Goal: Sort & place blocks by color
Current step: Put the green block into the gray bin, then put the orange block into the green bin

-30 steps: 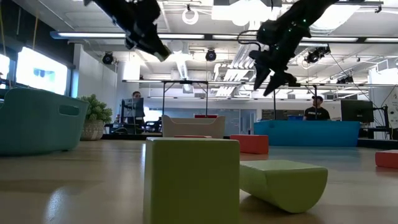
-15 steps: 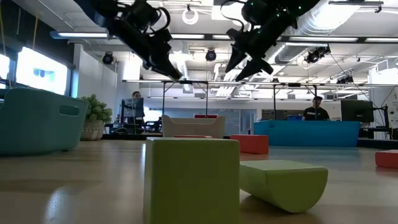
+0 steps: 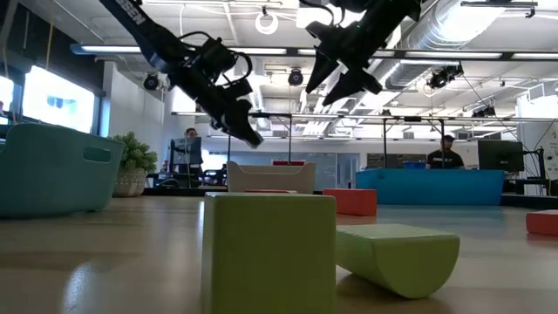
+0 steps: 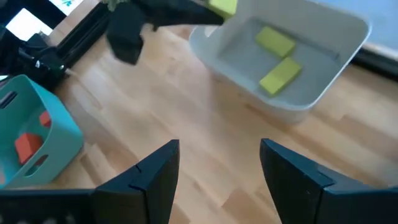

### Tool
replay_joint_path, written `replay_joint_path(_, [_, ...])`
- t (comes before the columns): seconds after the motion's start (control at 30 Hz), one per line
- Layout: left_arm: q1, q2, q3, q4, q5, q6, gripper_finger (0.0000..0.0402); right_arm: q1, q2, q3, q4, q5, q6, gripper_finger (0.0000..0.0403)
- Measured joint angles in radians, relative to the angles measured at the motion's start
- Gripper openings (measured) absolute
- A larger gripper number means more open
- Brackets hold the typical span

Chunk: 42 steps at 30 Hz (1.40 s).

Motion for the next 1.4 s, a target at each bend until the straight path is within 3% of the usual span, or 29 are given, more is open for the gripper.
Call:
replay_joint_path(0.43, [0.001, 0.08, 0.0, 0.044, -0.009, 0.007, 0.0133, 0.162, 0.022, -0.016, -0.032, 0.013, 0.178, 0.0211])
replay_joint_path(0.87, [0.001, 0.074, 0.001, 0.036, -0.012, -0.076, 0.0207, 0.308, 0.093, -0.016, -0.096, 0.054, 0.397, 0.0211])
replay_joint_path(1.1, [-0.002, 0.054, 0.117, -0.164, -0.012, -0.091, 0.0215, 0.335, 0.158, -0.016, -0.089, 0.056, 0.471, 0.0211])
replay_joint_path(1.4, [-0.002, 0.053, 0.31, -0.467, -0.011, -0.105, 0.0216, 0.335, 0.195, -0.016, -0.13, 0.097, 0.454, 0.0211])
